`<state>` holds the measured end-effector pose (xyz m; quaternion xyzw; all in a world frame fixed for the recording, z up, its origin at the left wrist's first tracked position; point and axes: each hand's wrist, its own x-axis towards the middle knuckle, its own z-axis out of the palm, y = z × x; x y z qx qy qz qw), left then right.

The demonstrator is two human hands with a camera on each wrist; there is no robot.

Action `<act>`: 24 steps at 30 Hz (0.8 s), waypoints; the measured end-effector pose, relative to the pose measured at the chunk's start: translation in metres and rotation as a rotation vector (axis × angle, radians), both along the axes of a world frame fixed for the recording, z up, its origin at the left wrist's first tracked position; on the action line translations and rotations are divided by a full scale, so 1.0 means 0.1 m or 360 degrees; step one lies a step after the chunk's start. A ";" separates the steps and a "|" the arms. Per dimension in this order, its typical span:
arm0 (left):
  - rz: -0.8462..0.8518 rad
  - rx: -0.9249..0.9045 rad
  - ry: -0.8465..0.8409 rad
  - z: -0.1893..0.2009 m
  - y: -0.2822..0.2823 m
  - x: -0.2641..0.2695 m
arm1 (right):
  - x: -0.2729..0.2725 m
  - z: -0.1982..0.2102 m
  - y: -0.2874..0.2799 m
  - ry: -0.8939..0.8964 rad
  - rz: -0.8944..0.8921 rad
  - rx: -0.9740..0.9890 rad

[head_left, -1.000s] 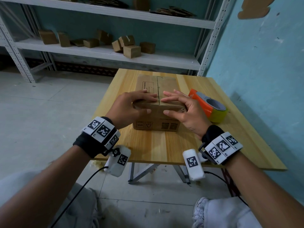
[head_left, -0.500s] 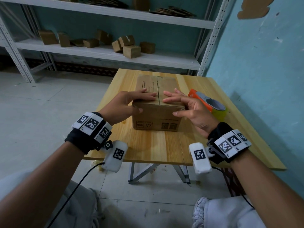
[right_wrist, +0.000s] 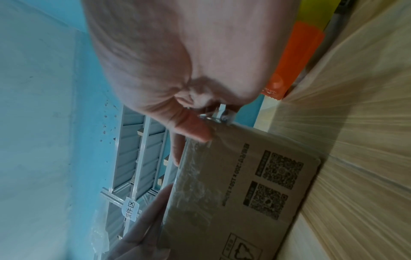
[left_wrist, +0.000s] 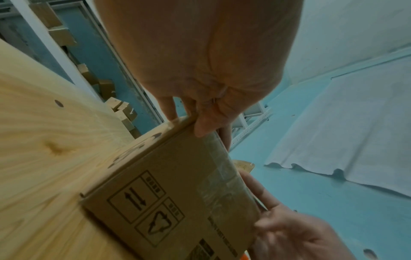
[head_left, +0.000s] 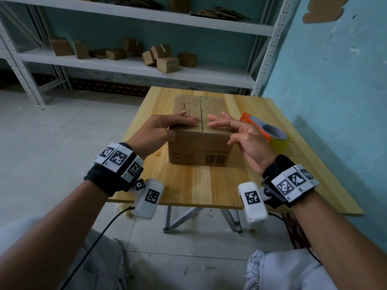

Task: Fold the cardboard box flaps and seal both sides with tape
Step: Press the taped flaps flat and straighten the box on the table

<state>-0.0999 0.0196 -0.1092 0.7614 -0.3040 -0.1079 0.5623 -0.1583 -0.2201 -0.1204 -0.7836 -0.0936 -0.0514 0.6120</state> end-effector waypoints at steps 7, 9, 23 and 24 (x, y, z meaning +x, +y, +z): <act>0.0468 0.0048 -0.0385 0.11 0.11 0.01 | -0.10 0.23 -0.18 -0.0188 -0.0527 -0.0041; 0.0682 0.0229 -0.0583 0.10 0.14 0.02 | -0.13 0.24 -0.22 -0.0295 -0.0688 -0.0425; 0.0630 0.0507 -0.0536 0.03 0.16 0.03 | -0.11 0.16 -0.15 -0.0077 -0.0667 -0.0962; 0.0618 0.0545 -0.0570 0.03 0.17 0.03 | -0.11 0.15 -0.16 -0.0083 -0.0661 -0.0961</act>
